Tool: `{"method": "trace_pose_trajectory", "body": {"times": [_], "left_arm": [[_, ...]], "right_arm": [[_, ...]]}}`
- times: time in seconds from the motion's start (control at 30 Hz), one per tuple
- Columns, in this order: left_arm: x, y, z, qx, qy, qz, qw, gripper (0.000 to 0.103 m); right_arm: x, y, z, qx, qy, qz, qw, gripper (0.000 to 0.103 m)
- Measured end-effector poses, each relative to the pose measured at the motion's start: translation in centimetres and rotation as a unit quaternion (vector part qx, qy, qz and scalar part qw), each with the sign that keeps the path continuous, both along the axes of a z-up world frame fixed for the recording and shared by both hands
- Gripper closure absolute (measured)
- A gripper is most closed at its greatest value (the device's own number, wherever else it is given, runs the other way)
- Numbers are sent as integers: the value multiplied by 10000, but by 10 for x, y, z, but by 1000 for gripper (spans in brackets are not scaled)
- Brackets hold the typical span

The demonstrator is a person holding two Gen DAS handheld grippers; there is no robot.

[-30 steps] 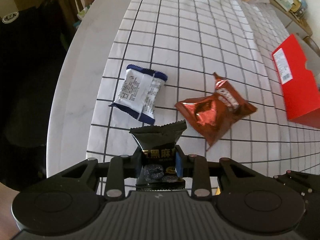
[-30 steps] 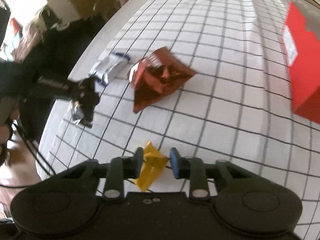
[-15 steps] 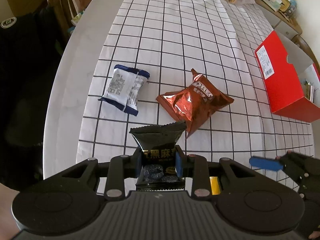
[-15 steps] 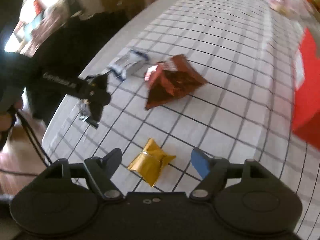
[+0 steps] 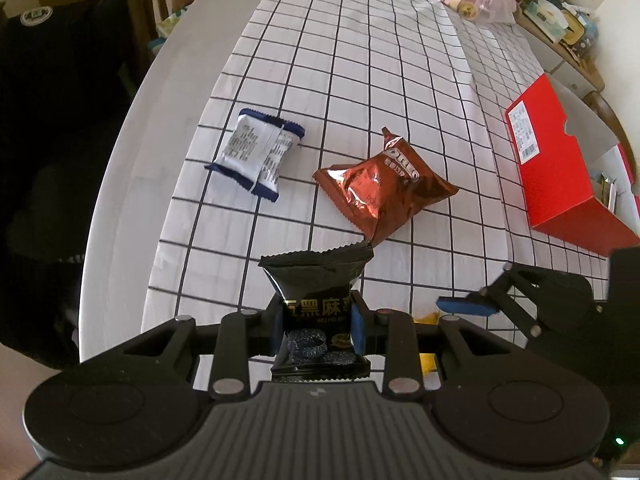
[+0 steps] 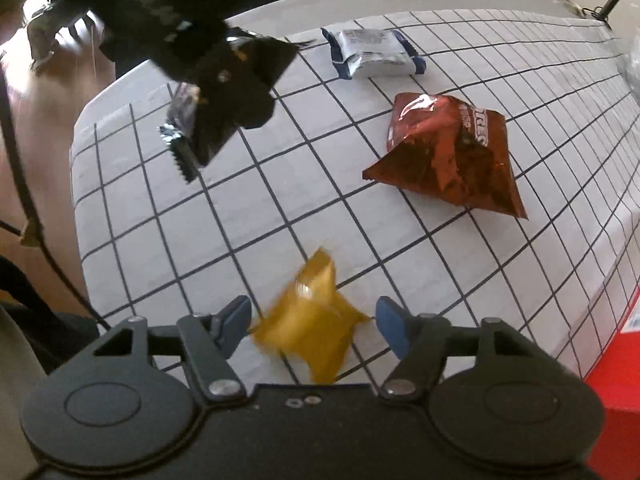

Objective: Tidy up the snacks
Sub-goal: 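Lift both snacks and carry them over the red box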

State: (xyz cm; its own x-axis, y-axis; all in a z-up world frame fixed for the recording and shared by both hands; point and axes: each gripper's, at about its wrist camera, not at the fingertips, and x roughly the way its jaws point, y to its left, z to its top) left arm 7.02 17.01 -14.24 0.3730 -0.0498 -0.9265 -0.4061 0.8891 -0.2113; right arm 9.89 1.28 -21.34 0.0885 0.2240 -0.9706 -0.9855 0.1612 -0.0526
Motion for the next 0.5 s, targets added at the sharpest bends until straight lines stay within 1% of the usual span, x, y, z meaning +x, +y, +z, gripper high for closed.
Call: {"method": "trace_pose_trajectory", "body": {"times": [0.1,0.17,0.23,0.33,0.37,0.4,0.47,0.5], "left_arm": [[-2,0,-1,-15,5,38,10000,72],[-3,0,-2,-22,14,56,10000,72],[-2,1,-3,-27,34,69,10000,72],[-3,2,-4,-37,52,95,9999,72],[-3,2,-4,-39,55,97,9999,72],[-2,2,-4,-37,56,91,9999,72],[-1,1,-4,-36,51,69,10000,72],[0,0,-4,-41,48,60,10000,72]], "right_arm": [[4,3,-2,18,25,44,10000,42],[5,4,-2,27,117,48,9999,44],[5,3,-2,49,116,60,9999,47],[7,0,0,130,122,-50,9998,59],[8,-2,1,163,121,-120,9997,65],[11,-4,2,195,130,-196,9995,74],[18,-9,3,245,215,-362,9988,81],[21,-13,6,302,257,-447,9982,81]]}}
